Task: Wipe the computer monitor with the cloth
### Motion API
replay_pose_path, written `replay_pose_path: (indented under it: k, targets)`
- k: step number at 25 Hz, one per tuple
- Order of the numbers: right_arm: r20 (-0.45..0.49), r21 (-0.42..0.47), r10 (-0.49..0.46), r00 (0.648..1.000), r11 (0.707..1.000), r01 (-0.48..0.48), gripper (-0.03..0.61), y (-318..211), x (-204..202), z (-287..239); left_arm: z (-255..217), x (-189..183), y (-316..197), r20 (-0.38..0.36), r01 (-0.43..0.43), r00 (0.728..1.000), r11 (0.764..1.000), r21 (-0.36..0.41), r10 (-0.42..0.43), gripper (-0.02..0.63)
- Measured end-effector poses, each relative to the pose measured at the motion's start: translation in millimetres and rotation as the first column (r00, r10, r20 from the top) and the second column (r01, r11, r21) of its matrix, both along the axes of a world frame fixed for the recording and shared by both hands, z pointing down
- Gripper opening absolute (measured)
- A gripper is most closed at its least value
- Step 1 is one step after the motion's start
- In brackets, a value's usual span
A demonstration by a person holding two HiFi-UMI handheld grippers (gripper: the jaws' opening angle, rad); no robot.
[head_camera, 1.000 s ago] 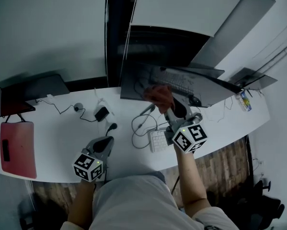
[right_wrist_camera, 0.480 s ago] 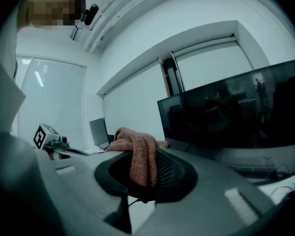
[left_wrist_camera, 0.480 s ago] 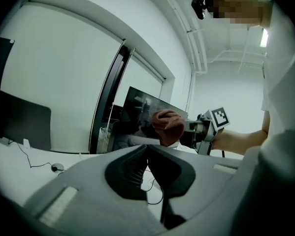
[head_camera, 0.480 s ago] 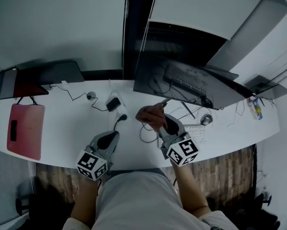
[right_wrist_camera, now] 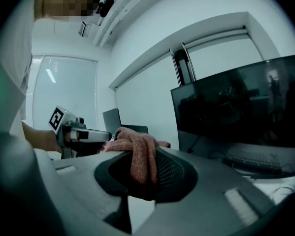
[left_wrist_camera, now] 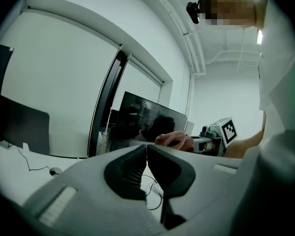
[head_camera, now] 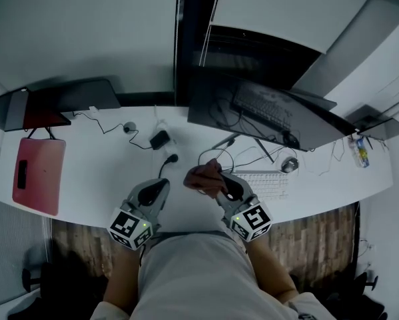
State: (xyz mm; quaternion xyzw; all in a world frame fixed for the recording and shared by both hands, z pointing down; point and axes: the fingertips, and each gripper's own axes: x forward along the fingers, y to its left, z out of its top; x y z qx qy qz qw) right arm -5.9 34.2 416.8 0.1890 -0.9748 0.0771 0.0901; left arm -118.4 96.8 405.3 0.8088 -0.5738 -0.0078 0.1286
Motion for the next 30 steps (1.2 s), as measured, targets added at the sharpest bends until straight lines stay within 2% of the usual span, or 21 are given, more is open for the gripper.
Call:
replay_pose_path:
  k: [5, 11, 30]
  targets:
    - [-0.017, 0.001, -0.018, 1.000, 1.000, 0.018, 0.094, 4.9, 5.9, 7.6, -0.2, 6.1, -5.0, 0.000, -0.016, 1.000, 1.000, 0.001, 0.016, 0.011]
    - [-0.048, 0.002, 0.004, 0.999, 1.000, -0.003, 0.094, -3.6, 20.9, 13.4, 1.9, 12.1, -11.9, 0.000, -0.026, 1.000, 1.000, -0.007, 0.026, 0.012]
    - [-0.036, 0.020, 0.005, 0.999, 1.000, -0.004, 0.094, -26.5, 23.2, 9.6, 4.3, 16.9, -31.4, 0.024, -0.056, 0.998, 0.998, -0.021, 0.056, 0.012]
